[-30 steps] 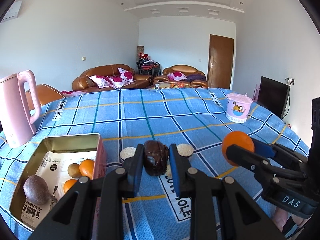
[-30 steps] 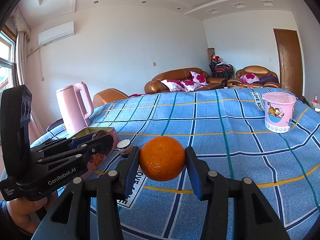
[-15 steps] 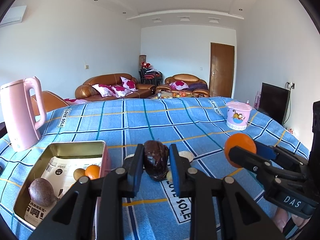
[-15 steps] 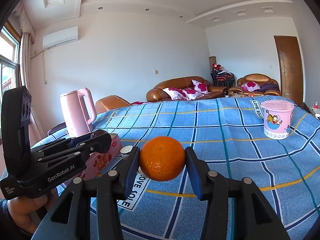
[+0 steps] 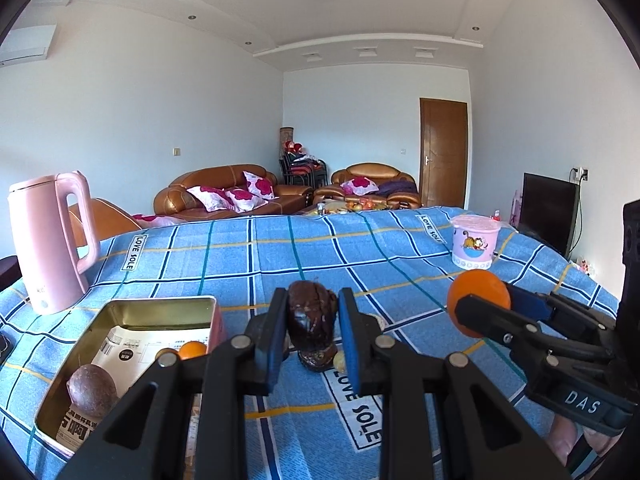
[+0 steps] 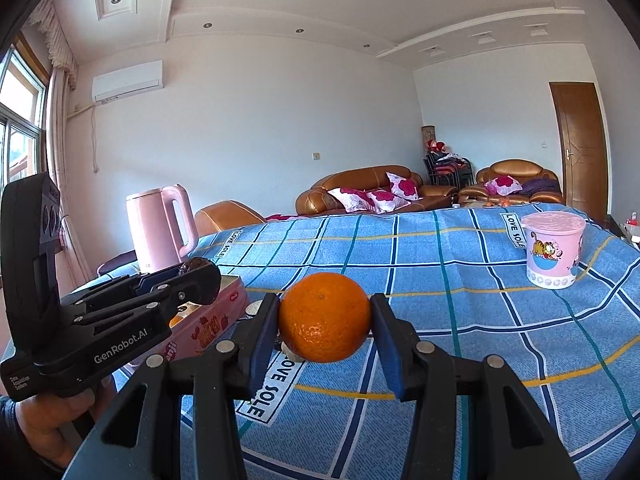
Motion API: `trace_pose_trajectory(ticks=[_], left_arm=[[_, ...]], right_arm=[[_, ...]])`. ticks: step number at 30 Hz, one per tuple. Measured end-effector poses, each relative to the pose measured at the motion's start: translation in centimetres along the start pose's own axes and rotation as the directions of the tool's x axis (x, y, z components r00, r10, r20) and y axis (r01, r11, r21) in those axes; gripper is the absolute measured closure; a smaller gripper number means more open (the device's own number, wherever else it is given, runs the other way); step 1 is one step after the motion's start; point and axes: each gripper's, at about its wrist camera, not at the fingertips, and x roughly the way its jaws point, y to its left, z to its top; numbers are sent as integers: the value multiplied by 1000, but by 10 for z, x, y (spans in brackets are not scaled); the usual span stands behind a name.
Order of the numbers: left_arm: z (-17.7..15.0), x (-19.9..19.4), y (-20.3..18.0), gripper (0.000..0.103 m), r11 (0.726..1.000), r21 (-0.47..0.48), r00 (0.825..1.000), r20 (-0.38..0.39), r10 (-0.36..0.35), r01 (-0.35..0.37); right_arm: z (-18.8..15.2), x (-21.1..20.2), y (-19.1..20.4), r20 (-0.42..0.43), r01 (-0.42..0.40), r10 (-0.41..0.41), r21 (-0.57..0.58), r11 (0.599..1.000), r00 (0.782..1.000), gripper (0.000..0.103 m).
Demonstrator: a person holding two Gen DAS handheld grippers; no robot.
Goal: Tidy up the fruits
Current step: 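Lift the brown fruit and the orange and move both tools toward the tin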
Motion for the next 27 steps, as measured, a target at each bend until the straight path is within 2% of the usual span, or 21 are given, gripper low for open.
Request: trace_pose_trajectory(ticks=[12,27], left_arm=[[0,-8,-2,77,1000,22,999,40,13,-14],[-1,-15,7,77,999,13,999,35,31,-31]], right_arm=[[-2,-10,4,60,-10,12,-31,999,998,55],[0,-4,10,35,26,-24,-54,998,999,55]])
